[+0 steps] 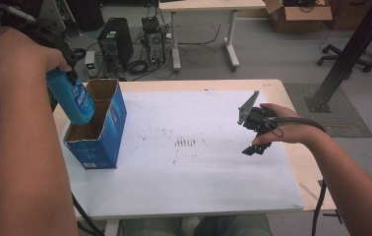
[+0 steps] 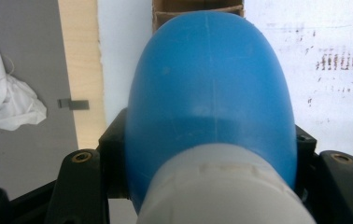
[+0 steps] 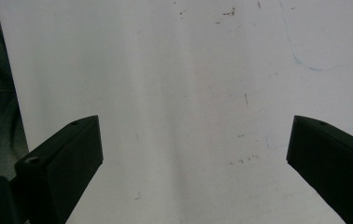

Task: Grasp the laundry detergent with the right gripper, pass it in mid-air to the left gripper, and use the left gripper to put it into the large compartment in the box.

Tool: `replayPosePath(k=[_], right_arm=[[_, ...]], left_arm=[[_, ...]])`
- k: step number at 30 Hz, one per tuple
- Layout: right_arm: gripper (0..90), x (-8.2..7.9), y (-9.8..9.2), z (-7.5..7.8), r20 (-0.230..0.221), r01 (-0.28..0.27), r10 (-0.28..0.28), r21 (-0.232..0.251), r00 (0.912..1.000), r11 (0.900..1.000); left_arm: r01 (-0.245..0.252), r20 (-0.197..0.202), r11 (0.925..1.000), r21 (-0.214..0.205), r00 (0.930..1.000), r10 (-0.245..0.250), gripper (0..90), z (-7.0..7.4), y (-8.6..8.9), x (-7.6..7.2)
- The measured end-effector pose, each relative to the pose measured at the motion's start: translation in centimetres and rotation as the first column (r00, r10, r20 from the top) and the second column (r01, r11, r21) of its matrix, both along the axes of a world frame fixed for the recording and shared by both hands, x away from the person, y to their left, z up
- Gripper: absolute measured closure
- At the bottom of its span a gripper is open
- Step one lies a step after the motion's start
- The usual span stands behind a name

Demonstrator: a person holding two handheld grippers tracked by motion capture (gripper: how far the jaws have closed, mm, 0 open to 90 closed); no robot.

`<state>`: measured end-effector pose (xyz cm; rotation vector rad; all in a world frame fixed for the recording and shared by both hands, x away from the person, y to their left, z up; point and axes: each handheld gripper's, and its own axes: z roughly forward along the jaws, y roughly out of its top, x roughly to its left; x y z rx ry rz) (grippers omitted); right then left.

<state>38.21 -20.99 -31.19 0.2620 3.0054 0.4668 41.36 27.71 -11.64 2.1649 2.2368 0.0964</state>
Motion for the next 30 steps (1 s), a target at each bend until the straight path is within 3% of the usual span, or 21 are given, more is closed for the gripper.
replayPosePath(k=[12, 30], right_arm=[[3.7, -0.1, 0.2, -0.2, -0.003, -0.005, 0.005, 0.007, 1.0, 1.0], [3.7, -0.3, 0.5, -0.6, -0.007, -0.006, 0.006, 0.012, 1.0, 0.9999]], left_arm=[[0.005, -0.026, 1.0, -0.003, 0.9996, -0.005, 38.6, -2.7, 0.0, 0.4], [0.026, -0.066, 0.9996, -0.01, 0.9975, -0.027, 38.6, -7.9, -0.1, 1.1]])
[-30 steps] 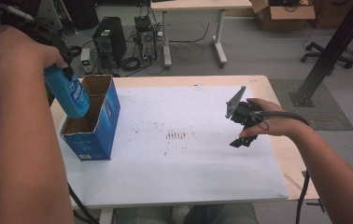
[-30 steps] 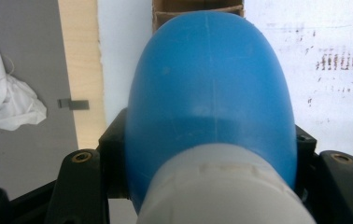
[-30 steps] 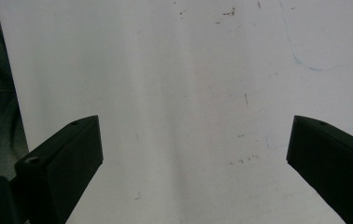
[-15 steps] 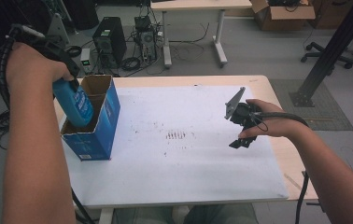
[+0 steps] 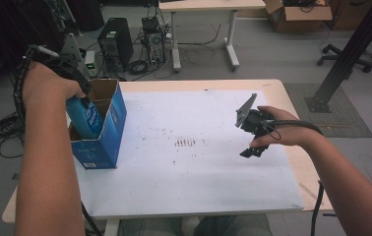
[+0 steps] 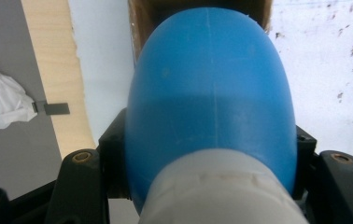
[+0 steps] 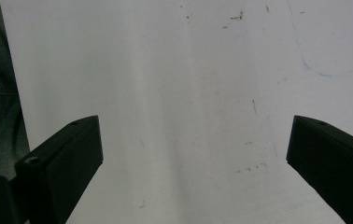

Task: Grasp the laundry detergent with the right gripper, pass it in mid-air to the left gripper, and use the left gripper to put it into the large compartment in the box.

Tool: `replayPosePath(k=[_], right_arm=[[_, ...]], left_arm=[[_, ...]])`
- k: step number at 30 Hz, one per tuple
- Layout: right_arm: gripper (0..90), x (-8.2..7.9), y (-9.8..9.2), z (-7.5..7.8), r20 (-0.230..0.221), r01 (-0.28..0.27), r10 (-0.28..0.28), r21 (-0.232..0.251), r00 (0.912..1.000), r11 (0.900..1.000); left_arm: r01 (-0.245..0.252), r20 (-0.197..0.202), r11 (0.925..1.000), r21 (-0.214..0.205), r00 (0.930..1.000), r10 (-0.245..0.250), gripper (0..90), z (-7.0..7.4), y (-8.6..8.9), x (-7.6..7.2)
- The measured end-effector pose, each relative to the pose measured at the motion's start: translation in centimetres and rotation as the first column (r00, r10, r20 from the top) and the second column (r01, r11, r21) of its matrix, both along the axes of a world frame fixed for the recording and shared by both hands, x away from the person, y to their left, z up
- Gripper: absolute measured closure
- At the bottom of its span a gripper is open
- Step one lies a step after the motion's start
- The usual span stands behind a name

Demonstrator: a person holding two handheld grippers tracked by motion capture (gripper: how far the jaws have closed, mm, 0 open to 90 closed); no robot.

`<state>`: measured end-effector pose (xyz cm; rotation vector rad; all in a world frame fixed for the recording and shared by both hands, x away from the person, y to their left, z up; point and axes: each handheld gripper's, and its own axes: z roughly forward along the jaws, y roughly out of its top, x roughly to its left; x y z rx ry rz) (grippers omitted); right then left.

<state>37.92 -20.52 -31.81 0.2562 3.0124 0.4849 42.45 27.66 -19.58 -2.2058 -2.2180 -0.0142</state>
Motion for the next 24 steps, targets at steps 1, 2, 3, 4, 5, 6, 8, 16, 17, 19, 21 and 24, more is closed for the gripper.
replayPosePath(k=[1, 2, 3, 4, 5, 6, 8, 16, 17, 19, 21, 24], right_arm=[[3.7, 0.0, 0.0, 0.0, -0.001, -0.001, 0.001, -0.001, 1.0, 1.0], [3.7, 0.0, 0.0, -0.1, 0.0, 0.001, -0.001, -0.001, 1.0, 1.0], [3.7, 0.0, 0.0, -0.1, 0.0, 0.001, -0.001, -0.001, 1.0, 1.0], [3.7, 0.0, 0.0, -0.2, -0.003, 0.0, 0.0, 0.001, 1.0, 1.0], [3.6, 0.0, 0.0, -0.2, -0.002, 0.002, -0.002, -0.002, 1.0, 1.0], [3.6, 0.0, 0.0, -0.3, -0.003, 0.001, -0.001, -0.002, 1.0, 1.0], [3.8, 0.0, -0.1, -0.3, -0.006, -0.003, 0.003, -0.009, 1.0, 1.0], [3.8, 0.0, 0.0, -0.4, 0.0, -0.002, 0.002, 0.0, 1.0, 1.0], [3.8, -0.1, 0.0, -0.4, 0.0, -0.002, 0.002, 0.004, 1.0, 1.0], [3.8, -0.1, 0.0, -0.4, 0.004, -0.007, 0.007, 0.007, 1.0, 1.0], [3.8, -0.1, 0.0, -0.4, 0.002, -0.004, 0.004, 0.008, 1.0, 1.0], [3.8, -0.1, -0.1, -0.4, 0.003, -0.004, 0.004, 0.012, 1.0, 0.9999]], left_arm=[[-0.001, -0.002, 1.0, 0.0, 1.0, 0.001, 38.6, -0.4, 0.0, 0.1], [-0.001, -0.004, 1.0, -0.001, 1.0, 0.001, 38.6, -0.6, 0.0, 0.1], [-0.001, -0.004, 1.0, -0.001, 1.0, 0.001, 38.6, -0.6, 0.0, 0.1], [0.001, -0.007, 1.0, -0.007, 1.0, -0.001, 38.6, -1.2, 0.1, 0.2], [-0.001, -0.008, 1.0, -0.009, 1.0, 0.001, 38.5, -1.4, 0.2, 0.2], [-0.002, -0.012, 1.0, -0.01, 0.9999, 0.002, 38.5, -1.7, 0.2, 0.2], [0.001, -0.013, 1.0, -0.004, 0.9999, -0.001, 38.5, -2.1, 0.2, 0.3], [0.012, -0.029, 0.9999, -0.008, 0.9995, -0.012, 38.5, -3.7, -0.2, 0.5], [0.014, -0.029, 0.9999, -0.008, 0.9995, -0.014, 38.5, -3.9, -0.2, 0.5], [0.014, -0.029, 0.9999, -0.007, 0.9995, -0.014, 38.5, -4.3, -0.3, 0.5], [0.012, -0.033, 0.9999, -0.005, 0.9994, -0.012, 38.5, -4.7, -0.2, 0.5], [0.01, -0.036, 0.9999, -0.006, 0.9993, -0.011, 38.5, -5.2, -0.1, 0.5]])
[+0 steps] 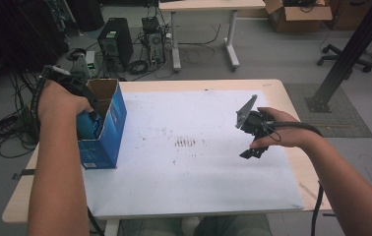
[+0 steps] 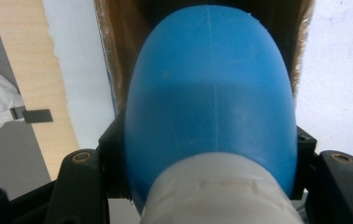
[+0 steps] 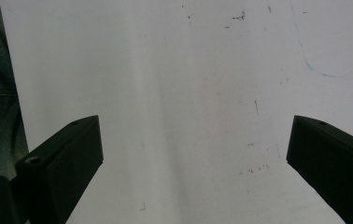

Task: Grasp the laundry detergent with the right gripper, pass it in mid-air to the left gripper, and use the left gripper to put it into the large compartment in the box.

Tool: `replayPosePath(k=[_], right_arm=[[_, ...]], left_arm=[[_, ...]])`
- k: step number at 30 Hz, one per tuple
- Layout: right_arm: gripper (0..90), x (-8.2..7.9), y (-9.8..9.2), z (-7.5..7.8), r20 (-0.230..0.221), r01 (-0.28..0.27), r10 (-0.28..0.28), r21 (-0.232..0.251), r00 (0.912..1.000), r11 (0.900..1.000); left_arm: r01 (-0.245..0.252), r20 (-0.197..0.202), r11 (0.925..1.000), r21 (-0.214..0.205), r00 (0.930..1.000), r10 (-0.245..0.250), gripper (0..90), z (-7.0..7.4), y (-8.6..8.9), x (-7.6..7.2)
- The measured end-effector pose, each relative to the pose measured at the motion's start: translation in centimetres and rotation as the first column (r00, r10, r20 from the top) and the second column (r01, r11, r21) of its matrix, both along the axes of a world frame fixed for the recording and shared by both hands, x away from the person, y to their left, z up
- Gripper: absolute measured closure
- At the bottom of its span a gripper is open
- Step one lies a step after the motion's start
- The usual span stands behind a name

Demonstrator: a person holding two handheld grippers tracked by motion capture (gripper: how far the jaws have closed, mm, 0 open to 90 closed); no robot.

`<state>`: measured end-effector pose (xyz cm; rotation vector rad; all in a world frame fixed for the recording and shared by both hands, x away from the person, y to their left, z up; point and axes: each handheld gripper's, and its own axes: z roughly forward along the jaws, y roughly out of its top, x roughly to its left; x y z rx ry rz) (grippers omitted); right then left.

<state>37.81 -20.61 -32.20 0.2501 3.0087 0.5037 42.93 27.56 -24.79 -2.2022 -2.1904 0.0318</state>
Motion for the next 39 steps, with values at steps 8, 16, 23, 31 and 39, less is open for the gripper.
replayPosePath(k=[8, 16, 23, 31, 39], right_arm=[[3.8, 0.0, 0.0, 0.0, 0.0, -0.003, 0.003, 0.001, 1.0, 1.0], [3.8, 0.0, 0.0, -0.2, -0.002, 0.0, 0.0, 0.003, 1.0, 1.0], [3.7, 0.0, -0.1, -0.2, -0.003, 0.0, 0.0, 0.004, 1.0, 1.0], [3.8, 0.1, -0.1, -0.4, -0.006, 0.002, -0.002, 0.006, 1.0, 1.0], [3.7, 0.1, 0.0, -0.7, -0.013, 0.004, -0.004, 0.003, 0.9999, 1.0]], left_arm=[[0.004, -0.009, 0.9998, 0.021, 1.0, -0.004, 38.5, -1.5, -0.1, 0.1], [0.013, -0.013, 0.9998, 0.011, 0.9998, -0.013, 38.5, -2.9, -0.1, 0.2], [0.015, -0.018, 0.9999, 0.007, 0.9997, -0.015, 38.5, -3.7, -0.1, 0.3], [0.018, -0.026, 0.9998, 0.004, 0.9995, -0.018, 38.5, -4.5, -0.1, 0.5], [0.024, -0.018, 0.9997, 0.011, 0.9995, -0.024, 38.4, -4.9, 0.0, 0.5]])
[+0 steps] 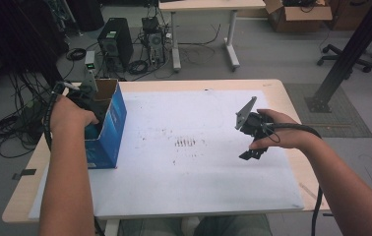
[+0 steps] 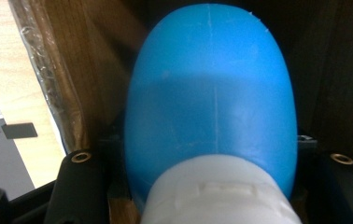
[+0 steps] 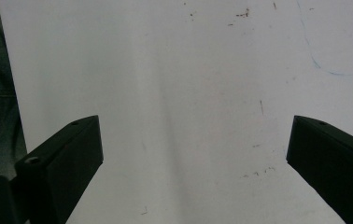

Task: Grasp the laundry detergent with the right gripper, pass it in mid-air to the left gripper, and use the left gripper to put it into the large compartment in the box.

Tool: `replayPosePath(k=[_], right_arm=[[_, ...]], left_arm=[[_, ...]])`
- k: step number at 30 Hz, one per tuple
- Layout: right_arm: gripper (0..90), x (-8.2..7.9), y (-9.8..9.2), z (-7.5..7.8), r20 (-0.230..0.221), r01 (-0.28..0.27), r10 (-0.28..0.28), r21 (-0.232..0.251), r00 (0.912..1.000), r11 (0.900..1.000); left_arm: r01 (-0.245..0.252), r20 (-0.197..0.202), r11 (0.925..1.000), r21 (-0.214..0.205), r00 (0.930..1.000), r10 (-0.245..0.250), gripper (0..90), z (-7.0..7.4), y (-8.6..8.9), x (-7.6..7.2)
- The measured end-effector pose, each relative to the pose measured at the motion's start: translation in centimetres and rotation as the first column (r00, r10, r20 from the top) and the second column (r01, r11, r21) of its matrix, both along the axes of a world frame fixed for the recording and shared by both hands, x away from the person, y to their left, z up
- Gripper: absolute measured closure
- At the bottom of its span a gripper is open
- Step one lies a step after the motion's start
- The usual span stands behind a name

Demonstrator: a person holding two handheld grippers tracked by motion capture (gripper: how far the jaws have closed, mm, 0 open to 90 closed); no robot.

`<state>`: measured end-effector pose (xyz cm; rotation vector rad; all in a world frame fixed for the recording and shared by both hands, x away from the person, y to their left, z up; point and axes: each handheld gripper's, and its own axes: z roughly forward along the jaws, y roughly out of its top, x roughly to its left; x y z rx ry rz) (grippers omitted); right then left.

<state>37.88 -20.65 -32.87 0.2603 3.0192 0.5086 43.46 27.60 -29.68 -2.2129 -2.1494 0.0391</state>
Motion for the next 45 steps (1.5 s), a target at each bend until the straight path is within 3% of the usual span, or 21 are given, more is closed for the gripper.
replayPosePath(k=[29, 36, 45], right_arm=[[3.8, -0.1, -0.3, 0.0, 0.004, 0.007, -0.007, 0.008, 1.0, 0.9999], [3.8, -0.2, -0.3, 0.0, 0.012, 0.011, -0.011, 0.014, 0.9999, 0.9998], [3.7, -0.4, -0.5, 0.1, 0.017, 0.01, -0.011, 0.023, 0.9998, 0.9997]], left_arm=[[0.02, 0.02, 0.9998, -0.005, 0.9996, -0.02, 36.9, 0.1, 0.0, -0.3], [0.005, 0.05, 0.9995, -0.03, 0.9987, -0.004, 32.8, 1.6, 0.1, -0.5], [-0.007, 0.068, 0.9998, -0.019, 0.9977, 0.008, 27.6, 2.4, 0.1, -0.8]])
